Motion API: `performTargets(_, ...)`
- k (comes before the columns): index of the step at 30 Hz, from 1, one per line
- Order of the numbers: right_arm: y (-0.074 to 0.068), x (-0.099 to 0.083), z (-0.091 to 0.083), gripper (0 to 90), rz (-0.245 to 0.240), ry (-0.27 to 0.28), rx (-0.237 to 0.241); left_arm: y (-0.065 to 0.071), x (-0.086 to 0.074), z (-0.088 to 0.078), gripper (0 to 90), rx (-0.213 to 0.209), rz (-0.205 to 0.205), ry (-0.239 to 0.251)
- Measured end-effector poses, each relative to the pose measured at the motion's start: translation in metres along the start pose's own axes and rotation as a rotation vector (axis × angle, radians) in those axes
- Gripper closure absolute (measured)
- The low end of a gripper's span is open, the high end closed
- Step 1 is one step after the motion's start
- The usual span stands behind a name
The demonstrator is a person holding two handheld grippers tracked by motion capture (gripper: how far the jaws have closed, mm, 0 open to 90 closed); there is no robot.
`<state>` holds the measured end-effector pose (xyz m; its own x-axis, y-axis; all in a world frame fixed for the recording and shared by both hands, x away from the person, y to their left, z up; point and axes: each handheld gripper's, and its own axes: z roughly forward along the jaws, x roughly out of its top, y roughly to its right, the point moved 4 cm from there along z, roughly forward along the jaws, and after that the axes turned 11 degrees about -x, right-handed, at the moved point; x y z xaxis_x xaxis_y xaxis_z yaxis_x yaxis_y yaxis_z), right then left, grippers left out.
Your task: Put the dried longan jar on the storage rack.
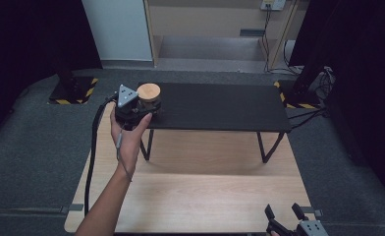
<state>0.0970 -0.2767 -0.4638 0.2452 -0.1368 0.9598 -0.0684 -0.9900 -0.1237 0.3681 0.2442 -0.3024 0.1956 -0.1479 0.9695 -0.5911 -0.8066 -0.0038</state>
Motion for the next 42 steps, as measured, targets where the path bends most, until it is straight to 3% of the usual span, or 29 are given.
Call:
performTargets(4, 0.000, 0.000, -0.001, 6.8, 0.005, 0.005, -0.004, -0.001, -0.001, -0.001, 9.2, -0.009, 0.001, 0.006)
performTargets(11, 0.000, 0.001, -0.002, 5.0, 0.013, 0.005, -0.004, 0.002, 0.000, -0.005, 3.9, 0.005, 0.004, 0.015)
performTargets(27, -0.003, 0.002, -0.001, 4.4, 0.007, 0.002, 0.008, 0.005, -0.001, -0.024, 2.3, 0.003, 0.013, 0.043)
performTargets(34, -0.005, 0.003, -0.003, 4.3, 0.007, 0.004, 0.011, 0.007, -0.010, -0.038, 2.3, -0.010, -0.005, 0.066)
performTargets(42, -0.008, 0.004, -0.002, 4.4, -0.001, 0.006, 0.020, 0.017, -0.025, -0.060, 2.5, -0.009, 0.011, 0.084)
